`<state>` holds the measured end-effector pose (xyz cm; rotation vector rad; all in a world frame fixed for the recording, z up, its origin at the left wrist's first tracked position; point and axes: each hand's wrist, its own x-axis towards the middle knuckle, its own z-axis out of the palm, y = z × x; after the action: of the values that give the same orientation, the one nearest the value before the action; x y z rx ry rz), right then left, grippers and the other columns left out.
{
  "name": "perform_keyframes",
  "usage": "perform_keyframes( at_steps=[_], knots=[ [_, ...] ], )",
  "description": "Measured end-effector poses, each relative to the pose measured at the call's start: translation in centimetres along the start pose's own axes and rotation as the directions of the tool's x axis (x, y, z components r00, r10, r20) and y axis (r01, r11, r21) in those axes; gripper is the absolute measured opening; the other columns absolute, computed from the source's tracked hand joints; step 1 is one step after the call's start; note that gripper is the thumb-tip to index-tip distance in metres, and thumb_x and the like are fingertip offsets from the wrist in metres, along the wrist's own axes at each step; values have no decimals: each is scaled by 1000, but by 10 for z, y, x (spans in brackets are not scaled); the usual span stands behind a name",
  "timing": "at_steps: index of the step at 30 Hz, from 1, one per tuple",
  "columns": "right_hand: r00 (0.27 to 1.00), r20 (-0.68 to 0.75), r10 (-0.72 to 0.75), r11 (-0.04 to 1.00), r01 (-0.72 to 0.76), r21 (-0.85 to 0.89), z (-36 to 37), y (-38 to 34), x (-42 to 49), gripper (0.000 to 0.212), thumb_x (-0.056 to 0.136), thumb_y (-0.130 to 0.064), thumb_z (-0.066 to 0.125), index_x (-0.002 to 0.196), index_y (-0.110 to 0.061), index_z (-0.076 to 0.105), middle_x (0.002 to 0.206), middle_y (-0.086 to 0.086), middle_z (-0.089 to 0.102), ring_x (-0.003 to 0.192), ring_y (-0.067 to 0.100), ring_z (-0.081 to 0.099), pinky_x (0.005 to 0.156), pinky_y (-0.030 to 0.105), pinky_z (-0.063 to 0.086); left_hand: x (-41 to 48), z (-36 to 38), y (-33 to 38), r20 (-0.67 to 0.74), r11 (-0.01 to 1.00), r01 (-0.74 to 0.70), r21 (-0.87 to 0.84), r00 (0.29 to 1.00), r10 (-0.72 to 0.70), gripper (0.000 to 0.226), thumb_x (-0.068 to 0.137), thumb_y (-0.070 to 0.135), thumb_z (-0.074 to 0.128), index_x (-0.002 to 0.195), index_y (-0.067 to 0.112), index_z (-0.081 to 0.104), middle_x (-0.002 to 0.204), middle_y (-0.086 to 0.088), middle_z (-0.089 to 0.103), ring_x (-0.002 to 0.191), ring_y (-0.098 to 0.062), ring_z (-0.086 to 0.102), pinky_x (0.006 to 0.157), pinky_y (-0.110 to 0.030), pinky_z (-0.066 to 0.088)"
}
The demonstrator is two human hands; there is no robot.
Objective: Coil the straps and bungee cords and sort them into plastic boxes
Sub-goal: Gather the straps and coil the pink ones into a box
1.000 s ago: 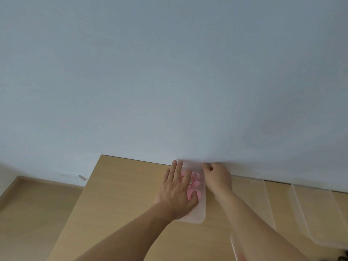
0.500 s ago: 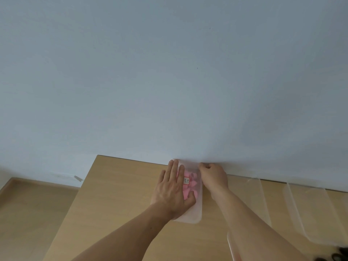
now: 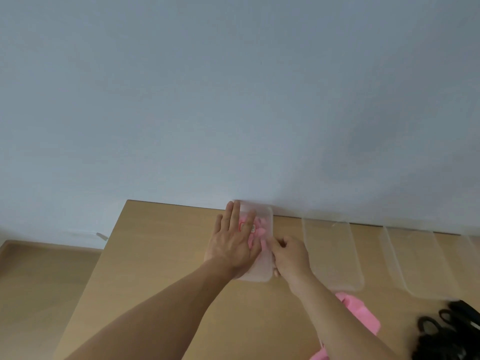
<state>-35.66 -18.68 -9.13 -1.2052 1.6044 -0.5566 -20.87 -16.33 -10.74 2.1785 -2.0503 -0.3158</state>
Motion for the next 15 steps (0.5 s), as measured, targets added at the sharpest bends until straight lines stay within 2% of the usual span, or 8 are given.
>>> perform_keyframes(
  at_steps=[3,6,8,13,15],
  knots=[
    [999,-27,24,999,-23,26,1,7,-14,44,91,-41,66,59,-15,50,42,-1,52,35,17,47,46,29,37,1,-1,0,10,1000,-5,11,1000,5,74,93,62,-1,158,28,7,165,-12,-10,152,-24,-17,121,-45,-2],
    [999,-4,39,997,-39,64,0,6,-22,32,93,-33,65,69,-12,57,48,-2,54,36,17,47,43,27,36,0,-2,-1,20,999,-17,29,1000,17,75,92,59,-1,158,24,6,166,-13,-8,152,-25,-14,121,-46,0],
    [999,24,37,992,-40,119,1,16,-36,22,93,-22,63,76,-8,60,47,-3,53,34,15,44,39,27,35,0,-2,0,8,1000,6,18,1000,-6,80,91,57,-2,158,14,6,166,-11,-5,153,-23,-12,122,-45,2],
    [999,-3,42,988,-41,147,2,20,-50,23,92,-13,62,74,0,57,49,-1,54,33,14,42,36,27,35,0,-2,-2,-4,1000,-13,11,1000,13,70,101,48,19,155,4,15,166,-13,1,153,-23,-6,122,-44,6],
    [999,10,37,988,-38,152,1,18,-50,21,92,-12,61,79,4,57,52,2,54,34,15,44,38,29,37,0,-3,-3,2,1000,-16,17,1000,16,69,102,47,21,155,4,15,166,-13,1,153,-24,-6,122,-45,7]
  ],
)
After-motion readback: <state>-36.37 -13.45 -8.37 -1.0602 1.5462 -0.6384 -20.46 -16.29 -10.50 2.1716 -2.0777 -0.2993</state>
